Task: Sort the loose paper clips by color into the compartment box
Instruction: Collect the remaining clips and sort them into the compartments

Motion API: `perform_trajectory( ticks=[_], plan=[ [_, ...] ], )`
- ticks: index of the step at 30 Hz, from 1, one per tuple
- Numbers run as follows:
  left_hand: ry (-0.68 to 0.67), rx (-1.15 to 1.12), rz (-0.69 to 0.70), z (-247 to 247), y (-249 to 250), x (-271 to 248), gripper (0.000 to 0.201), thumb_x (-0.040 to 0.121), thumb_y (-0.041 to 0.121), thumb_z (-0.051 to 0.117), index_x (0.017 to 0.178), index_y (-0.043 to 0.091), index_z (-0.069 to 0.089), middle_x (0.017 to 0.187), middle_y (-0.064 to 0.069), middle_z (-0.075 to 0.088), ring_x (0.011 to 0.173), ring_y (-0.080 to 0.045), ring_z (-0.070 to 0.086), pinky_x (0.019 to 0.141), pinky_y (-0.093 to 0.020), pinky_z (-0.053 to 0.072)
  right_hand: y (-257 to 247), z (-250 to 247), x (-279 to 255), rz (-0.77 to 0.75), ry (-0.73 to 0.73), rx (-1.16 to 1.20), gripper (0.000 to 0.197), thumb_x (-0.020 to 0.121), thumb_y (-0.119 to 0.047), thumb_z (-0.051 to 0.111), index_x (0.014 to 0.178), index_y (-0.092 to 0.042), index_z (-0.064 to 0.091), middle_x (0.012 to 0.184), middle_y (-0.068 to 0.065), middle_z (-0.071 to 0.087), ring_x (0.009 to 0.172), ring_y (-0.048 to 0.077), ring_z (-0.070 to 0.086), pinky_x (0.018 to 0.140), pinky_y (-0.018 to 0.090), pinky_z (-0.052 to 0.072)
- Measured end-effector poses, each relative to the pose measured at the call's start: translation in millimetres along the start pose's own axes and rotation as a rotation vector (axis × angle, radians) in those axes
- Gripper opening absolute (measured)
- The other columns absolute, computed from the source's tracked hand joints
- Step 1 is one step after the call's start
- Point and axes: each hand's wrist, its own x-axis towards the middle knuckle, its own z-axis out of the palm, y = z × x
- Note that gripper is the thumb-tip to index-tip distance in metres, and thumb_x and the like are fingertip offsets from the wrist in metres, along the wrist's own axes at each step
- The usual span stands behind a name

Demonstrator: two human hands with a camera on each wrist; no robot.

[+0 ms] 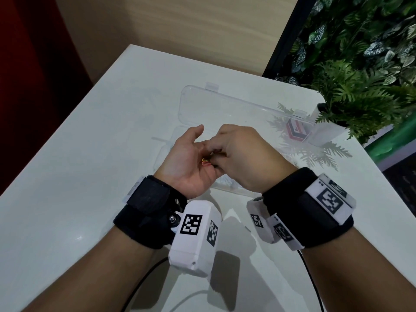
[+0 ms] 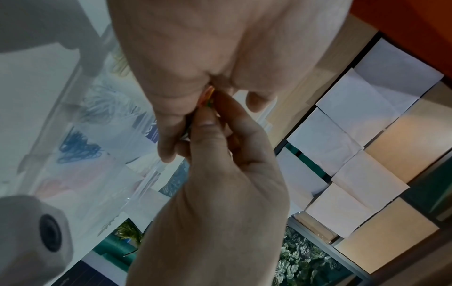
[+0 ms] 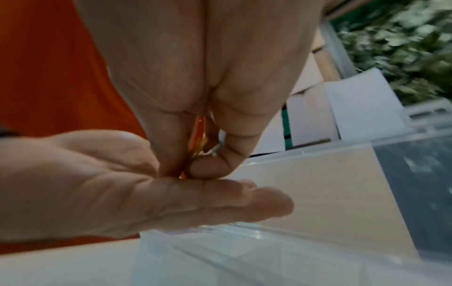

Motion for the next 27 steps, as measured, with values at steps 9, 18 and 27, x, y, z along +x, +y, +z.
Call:
perform_trajectory(
  ticks=[9, 18, 27],
  plan=[
    [0.016, -0.006, -0.013, 0.6, -1.9, 0.7, 0.076, 0.1, 0.047, 0.026, 0.058, -0.001, 0.068, 0.05, -0.006, 0.054, 0.05, -0.011, 0.036, 0.048, -0.015, 0.046, -6.8, -6.5, 2.8, -0.051, -0.125, -0.224, 0.02, 0.09, -0.016, 0.053, 0.103, -0.018, 0.069, 0.095, 0.004, 0.054, 0.088, 0.02, 0.055, 0.072, 0.029, 0.043],
    [-0.072, -0.048, -0.036, -2.7, 2.1, 1.8, 0.062, 0.1, 0.047, 0.026, 0.094, -0.007, 0.059, 0.073, -0.013, 0.067, 0.071, -0.022, 0.067, 0.075, -0.037, 0.06, 11.3, 0.8, 9.3, 0.108, 0.114, 0.338, 0.014, 0.082, -0.011, 0.064, 0.079, -0.023, 0.069, 0.067, -0.005, 0.06, 0.065, 0.011, 0.058, 0.065, 0.024, 0.047],
    [-0.039, -0.052, 0.002, -11.7, 10.9, 10.1, 0.067, 0.099, 0.044, 0.032, 0.133, -0.012, 0.042, 0.13, -0.034, 0.05, 0.107, -0.045, 0.059, 0.094, -0.047, 0.05, 22.2, -6.9, 16.0, 0.186, 0.273, 0.838, 0.01, 0.085, 0.001, 0.06, 0.078, -0.005, 0.064, 0.052, 0.002, 0.048, 0.047, 0.017, 0.046, 0.049, 0.026, 0.041]
  ],
)
